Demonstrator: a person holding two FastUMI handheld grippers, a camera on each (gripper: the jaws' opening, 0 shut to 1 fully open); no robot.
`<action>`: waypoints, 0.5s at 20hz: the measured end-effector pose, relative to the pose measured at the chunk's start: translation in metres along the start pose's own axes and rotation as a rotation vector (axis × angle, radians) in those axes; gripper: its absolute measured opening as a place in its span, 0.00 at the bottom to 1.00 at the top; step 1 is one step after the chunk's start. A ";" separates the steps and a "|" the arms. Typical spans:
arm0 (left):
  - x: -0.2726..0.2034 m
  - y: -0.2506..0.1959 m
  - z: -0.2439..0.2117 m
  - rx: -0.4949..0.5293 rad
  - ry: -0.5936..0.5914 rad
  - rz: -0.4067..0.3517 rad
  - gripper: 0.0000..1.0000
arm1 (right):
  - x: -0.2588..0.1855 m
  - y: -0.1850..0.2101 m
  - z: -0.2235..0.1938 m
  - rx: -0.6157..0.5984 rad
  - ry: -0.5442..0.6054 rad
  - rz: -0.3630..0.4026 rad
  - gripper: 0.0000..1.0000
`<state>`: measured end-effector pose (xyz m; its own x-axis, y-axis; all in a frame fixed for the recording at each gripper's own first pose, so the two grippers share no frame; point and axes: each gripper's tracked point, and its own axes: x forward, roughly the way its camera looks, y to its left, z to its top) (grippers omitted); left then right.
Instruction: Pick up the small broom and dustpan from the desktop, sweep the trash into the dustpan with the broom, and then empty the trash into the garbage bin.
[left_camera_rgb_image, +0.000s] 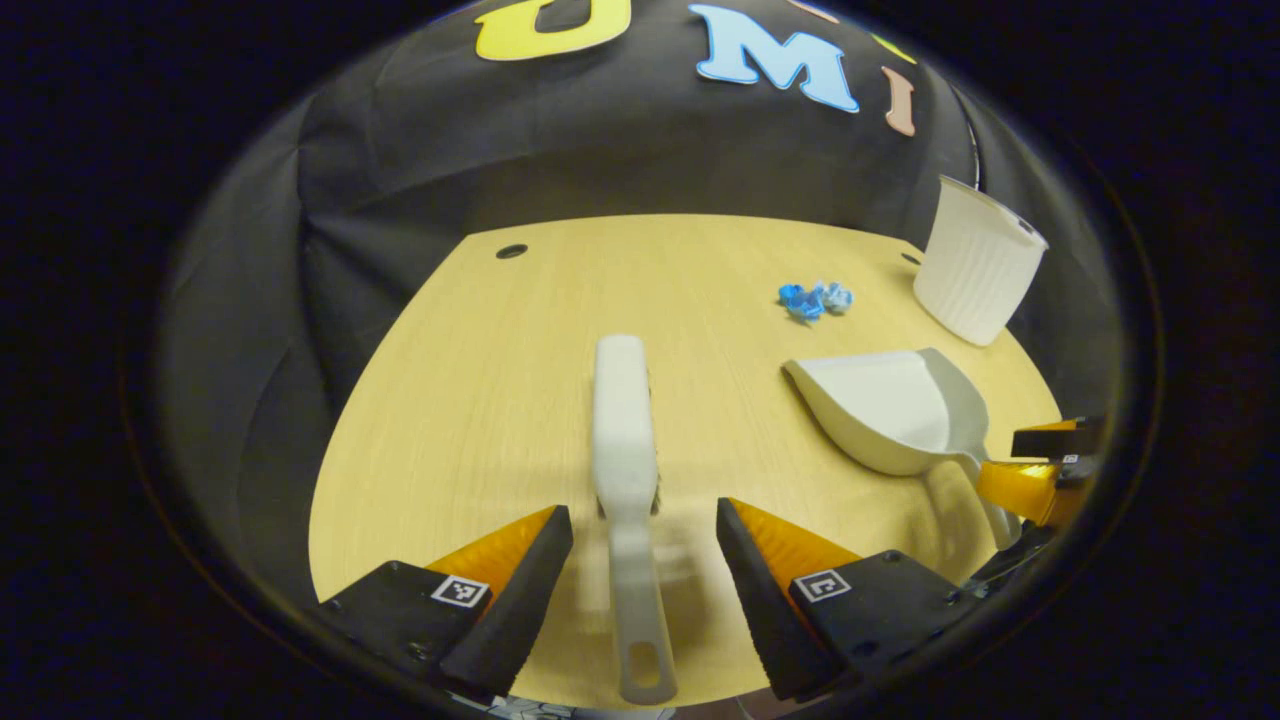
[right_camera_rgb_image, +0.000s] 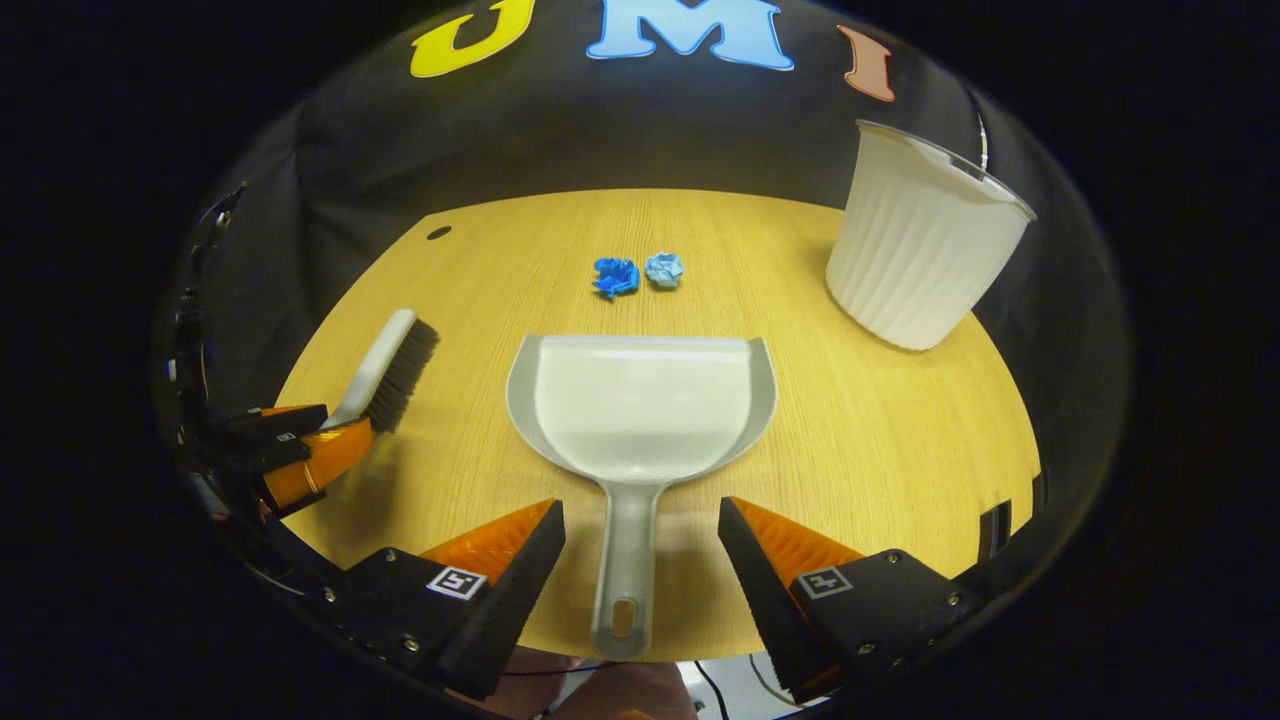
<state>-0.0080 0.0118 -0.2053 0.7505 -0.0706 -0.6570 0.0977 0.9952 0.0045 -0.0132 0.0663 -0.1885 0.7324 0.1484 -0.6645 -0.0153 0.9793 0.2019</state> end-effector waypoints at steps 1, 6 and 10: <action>0.003 0.000 -0.002 0.004 0.013 0.000 0.94 | 0.004 0.001 -0.002 -0.003 0.018 0.001 0.97; 0.017 0.000 -0.008 0.002 0.067 -0.011 0.96 | 0.029 0.008 -0.001 -0.022 0.073 0.005 0.96; 0.027 0.002 -0.007 0.010 0.085 -0.006 0.94 | 0.044 0.008 -0.004 -0.034 0.110 -0.003 0.96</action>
<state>0.0079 0.0119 -0.2285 0.6914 -0.0706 -0.7190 0.1095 0.9940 0.0076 0.0163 0.0807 -0.2189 0.6537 0.1582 -0.7401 -0.0377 0.9835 0.1769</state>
